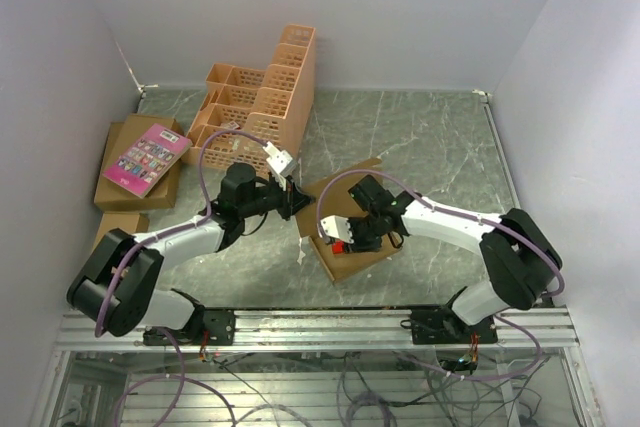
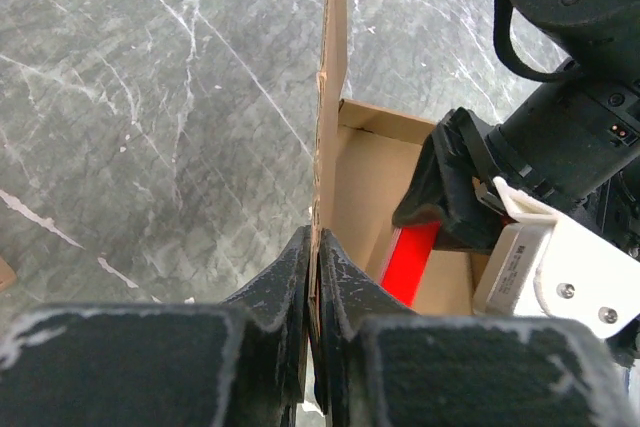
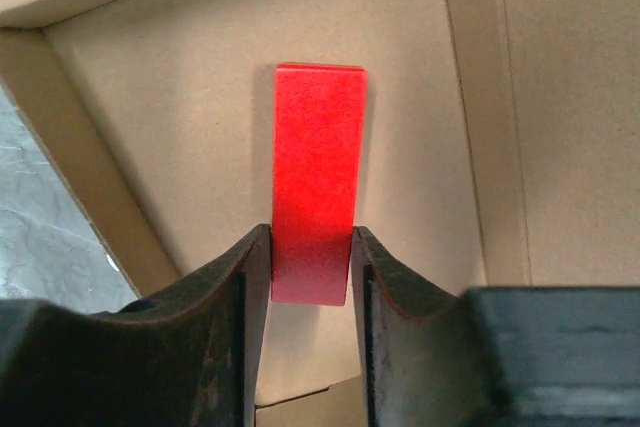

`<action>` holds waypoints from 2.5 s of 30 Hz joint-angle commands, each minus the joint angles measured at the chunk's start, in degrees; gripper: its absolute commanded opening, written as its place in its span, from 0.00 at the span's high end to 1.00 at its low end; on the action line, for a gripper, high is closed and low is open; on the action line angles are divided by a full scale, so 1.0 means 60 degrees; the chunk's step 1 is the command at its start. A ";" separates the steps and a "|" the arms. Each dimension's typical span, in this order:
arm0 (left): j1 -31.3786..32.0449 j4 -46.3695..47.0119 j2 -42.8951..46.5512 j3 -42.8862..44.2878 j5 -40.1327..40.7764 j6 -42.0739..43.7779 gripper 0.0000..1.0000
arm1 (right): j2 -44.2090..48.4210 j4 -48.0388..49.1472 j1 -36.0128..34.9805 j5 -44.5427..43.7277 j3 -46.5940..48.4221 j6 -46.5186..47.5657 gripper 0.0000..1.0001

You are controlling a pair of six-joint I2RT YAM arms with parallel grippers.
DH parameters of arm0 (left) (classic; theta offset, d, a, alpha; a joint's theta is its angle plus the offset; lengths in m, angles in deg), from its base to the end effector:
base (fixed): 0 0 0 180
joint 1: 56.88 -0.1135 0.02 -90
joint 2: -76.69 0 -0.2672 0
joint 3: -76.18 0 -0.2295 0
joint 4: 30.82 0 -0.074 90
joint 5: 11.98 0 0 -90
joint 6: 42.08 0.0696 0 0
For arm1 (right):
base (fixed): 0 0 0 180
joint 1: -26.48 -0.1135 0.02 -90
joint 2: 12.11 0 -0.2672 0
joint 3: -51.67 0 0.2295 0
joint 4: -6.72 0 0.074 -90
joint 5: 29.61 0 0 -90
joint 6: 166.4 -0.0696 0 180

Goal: Fold the paper box

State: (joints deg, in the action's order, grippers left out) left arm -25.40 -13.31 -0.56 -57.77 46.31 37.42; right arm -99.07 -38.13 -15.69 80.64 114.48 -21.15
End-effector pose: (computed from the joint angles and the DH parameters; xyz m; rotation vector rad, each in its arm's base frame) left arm 0.2255 -0.1809 0.2237 0.7416 1.7413 -1.0096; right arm 0.1804 0.1959 0.1564 -2.0945 1.7201 0.4234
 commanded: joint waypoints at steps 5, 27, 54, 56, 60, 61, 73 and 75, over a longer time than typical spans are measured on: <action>0.0113 0.0295 -0.0380 0.0291 0.0069 0.0334 0.85 | 0.0754 0.0274 -0.0029 -0.0720 0.0029 -0.0669 0.35; 0.0143 -0.1050 -0.0687 0.1197 0.0056 0.1920 0.87 | 0.1199 0.1041 0.7361 0.7045 0.1273 -0.1743 0.08; 0.0151 -0.1988 -0.1539 0.2453 -0.0268 0.2701 0.87 | -0.2228 -0.0993 0.6971 0.7321 0.3651 -0.2021 0.68; 0.0145 -0.2023 -0.1580 0.2538 -0.0281 0.2703 0.88 | -0.2257 -0.1131 0.6970 0.7315 0.3651 -0.1935 0.79; 0.0143 -0.2057 -0.1637 0.2636 -0.0236 0.2703 0.87 | -0.2056 -0.1130 0.6970 0.7269 0.3430 -0.1837 0.93; 0.0141 -0.2075 -0.1639 0.2669 -0.0205 0.2703 0.87 | -0.1981 -0.1095 0.6974 0.7232 0.3357 -0.1850 0.97; 0.0142 -0.2694 -0.2090 0.3360 0.0813 0.0886 0.54 | 0.0531 0.2920 0.6981 0.5614 0.0869 -0.5095 1.00; 0.0118 -0.2526 -0.1882 0.3184 0.0852 0.0540 0.45 | 0.0680 0.2811 0.6985 0.5429 0.0812 -0.4876 1.00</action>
State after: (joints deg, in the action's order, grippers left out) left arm -24.79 -28.11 -12.30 -39.36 49.40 46.47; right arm -97.39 -28.08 26.41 116.44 120.71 -45.68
